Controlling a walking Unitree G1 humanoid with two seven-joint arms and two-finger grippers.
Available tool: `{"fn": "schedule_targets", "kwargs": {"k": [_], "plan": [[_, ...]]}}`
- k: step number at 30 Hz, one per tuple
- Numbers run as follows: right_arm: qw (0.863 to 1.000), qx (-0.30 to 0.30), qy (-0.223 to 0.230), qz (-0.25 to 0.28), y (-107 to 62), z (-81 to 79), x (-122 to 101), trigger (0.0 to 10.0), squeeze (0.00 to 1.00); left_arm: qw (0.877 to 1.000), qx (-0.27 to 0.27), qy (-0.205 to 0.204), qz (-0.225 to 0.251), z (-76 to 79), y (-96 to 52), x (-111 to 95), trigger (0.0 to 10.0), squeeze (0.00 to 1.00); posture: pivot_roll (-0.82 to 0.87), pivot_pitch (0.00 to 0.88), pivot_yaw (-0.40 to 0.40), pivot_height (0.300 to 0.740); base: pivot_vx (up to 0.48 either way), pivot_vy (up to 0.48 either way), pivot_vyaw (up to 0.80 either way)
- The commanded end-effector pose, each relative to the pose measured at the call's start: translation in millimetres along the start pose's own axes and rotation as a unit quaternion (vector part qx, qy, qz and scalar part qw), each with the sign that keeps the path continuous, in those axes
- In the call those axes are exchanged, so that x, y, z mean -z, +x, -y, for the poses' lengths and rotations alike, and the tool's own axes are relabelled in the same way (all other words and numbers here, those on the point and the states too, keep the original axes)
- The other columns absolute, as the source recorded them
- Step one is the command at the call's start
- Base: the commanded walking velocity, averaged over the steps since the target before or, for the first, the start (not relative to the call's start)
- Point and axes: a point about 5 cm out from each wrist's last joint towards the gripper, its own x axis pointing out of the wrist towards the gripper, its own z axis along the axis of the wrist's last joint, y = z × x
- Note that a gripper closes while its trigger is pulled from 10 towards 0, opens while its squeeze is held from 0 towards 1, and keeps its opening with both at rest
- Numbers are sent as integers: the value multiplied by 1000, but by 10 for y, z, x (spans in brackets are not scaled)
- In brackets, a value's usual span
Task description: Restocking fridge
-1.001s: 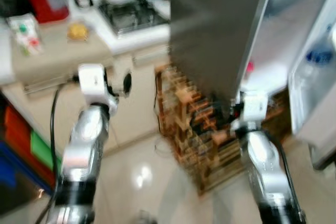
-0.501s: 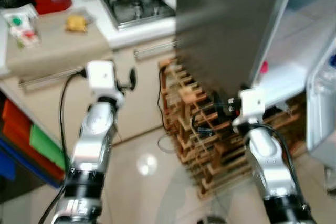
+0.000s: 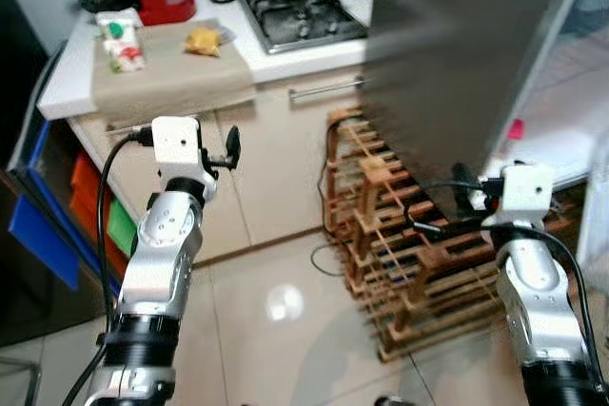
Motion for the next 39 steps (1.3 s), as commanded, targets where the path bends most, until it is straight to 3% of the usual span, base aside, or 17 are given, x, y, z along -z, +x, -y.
{"fn": "schedule_targets", "kwargs": {"k": [1,8,11,19,20,21,23,25,26,27,30,32,33,34,35,39], "plan": [[1000,-15,20,17,-14,-44,-77,10000,0,1000,4,5,2,-7,-12,-5,10000,0,-118,0,89,740,0,0,0],[1000,15,8,1,-106,127,-19,10000,0,1000,7,8,-1,-18,-18,10,10000,0,-121,0,91,740,0,0,0],[998,63,-21,-10,-63,319,5,10000,0,1000,11,9,-4,-2,-6,28,10000,0,-131,0,97,740,0,0,0],[991,116,-54,-34,-43,617,56,10000,0,1000,14,6,-7,23,7,41,10000,0,-132,0,98,740,0,0,0],[971,197,-112,-74,-118,970,130,10000,0,1000,15,5,-8,25,6,43,10000,0,-132,0,96,740,0,0,0],[957,238,-138,-92,-167,1133,149,10000,0,1000,15,5,-8,26,5,44,10000,0,-132,0,96,740,0,0,0],[933,296,-175,-110,-255,1348,141,10000,0,1000,15,5,-7,27,5,41,10000,0,-132,0,98,740,0,0,0],[925,317,-187,-100,-292,1421,79,10000,0,1000,16,4,-7,29,6,36,10000,0,-134,0,101,740,0,0,0],[926,312,-193,-84,-280,1401,25,10000,0,1000,17,4,-7,28,7,35,10000,0,-135,0,102,740,0,0,0],[945,274,-170,-47,-204,1238,-52,10000,0,1000,19,4,-7,34,9,36,10000,0,-135,0,102,740,0,0,0],[978,181,-103,4,-57,800,-129,10000,0,1000,21,4,-8,43,16,40,10000,0,-139,0,104,740,0,0,0],[988,142,-59,15,0,567,-118,10000,0,1000,21,5,-9,46,21,44,10000,0,-138,0,104,740,0,0,0],[988,142,-59,15,0,567,-118,10000,0,1000,21,5,-9,46,21,44,10000,0,-138,0,104,740,0,0,0],[997,79,14,15,28,207,-107,10000,0,1000,21,5,-8,47,21,44,10000,0,-138,0,104,740,0,0,0],[998,56,38,16,30,86,-117,10000,0,1000,20,4,-7,47,20,43,10000,0,-138,0,104,740,0,0,0],[997,-24,70,23,42,-310,-185,10000,0,1000,17,-4,-9,36,14,44,10000,0,-128,0,104,740,0,0,694]]}}
